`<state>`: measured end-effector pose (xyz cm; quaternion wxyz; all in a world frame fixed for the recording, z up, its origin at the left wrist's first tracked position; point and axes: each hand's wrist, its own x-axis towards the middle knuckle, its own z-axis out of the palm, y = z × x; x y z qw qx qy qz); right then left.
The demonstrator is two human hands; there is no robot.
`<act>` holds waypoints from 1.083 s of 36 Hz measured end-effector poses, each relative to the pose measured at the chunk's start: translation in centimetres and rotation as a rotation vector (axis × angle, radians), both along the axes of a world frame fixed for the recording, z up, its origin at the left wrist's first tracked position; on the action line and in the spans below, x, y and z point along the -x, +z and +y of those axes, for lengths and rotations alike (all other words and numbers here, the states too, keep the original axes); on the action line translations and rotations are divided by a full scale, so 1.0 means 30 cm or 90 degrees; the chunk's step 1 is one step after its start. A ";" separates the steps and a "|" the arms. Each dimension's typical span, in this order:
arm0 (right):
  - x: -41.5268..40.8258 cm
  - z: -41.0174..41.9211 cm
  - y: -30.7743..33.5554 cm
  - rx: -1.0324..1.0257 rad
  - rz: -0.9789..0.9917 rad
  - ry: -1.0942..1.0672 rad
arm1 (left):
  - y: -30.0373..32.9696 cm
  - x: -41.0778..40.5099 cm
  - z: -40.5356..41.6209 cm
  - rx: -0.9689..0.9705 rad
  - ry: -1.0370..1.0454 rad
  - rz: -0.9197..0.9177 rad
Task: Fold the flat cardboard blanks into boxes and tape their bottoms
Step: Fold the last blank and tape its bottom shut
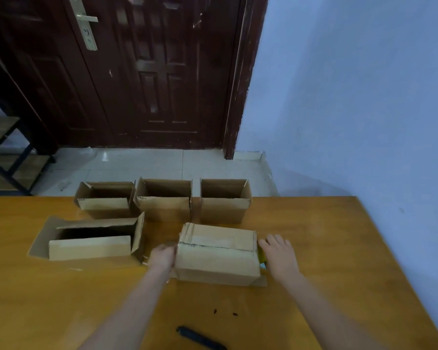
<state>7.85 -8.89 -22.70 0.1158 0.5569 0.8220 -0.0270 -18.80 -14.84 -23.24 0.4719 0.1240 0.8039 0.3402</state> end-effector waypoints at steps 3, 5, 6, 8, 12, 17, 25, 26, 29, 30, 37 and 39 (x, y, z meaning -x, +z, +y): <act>-0.009 0.003 0.002 0.003 -0.003 -0.001 | 0.018 -0.026 0.019 -0.076 0.007 0.163; -0.015 0.003 0.005 0.009 0.000 0.000 | 0.033 -0.046 0.017 -0.168 0.023 0.211; -0.015 0.004 0.005 0.008 0.005 0.002 | 0.042 -0.054 0.014 -0.211 0.017 0.230; -0.011 0.003 0.005 0.006 0.014 0.009 | 0.049 -0.071 0.014 -0.257 -0.055 0.232; -0.002 0.003 0.008 -0.002 0.016 0.017 | 0.034 -0.097 0.023 -0.187 -0.325 0.296; 0.000 -0.002 0.005 -0.004 0.026 0.020 | 0.029 -0.093 0.029 -0.119 -0.403 0.376; 0.012 -0.008 0.018 -0.007 0.020 0.028 | 0.033 -0.110 -0.001 -0.110 -0.357 0.370; 0.018 -0.008 0.021 -0.007 0.023 0.032 | 0.032 -0.114 -0.014 -0.108 -0.336 0.367; 0.049 -0.012 0.026 -0.018 0.035 0.039 | 0.021 -0.108 -0.059 -0.100 -0.297 0.373; 0.061 -0.014 0.026 -0.022 0.038 0.043 | 0.021 -0.103 -0.071 -0.094 -0.294 0.383; 0.094 -0.031 0.008 -0.018 0.032 0.086 | 0.026 -0.130 -0.075 -0.086 -0.544 0.698; 0.087 -0.028 0.008 -0.015 0.017 0.089 | 0.030 -0.162 -0.040 -0.121 -0.643 0.649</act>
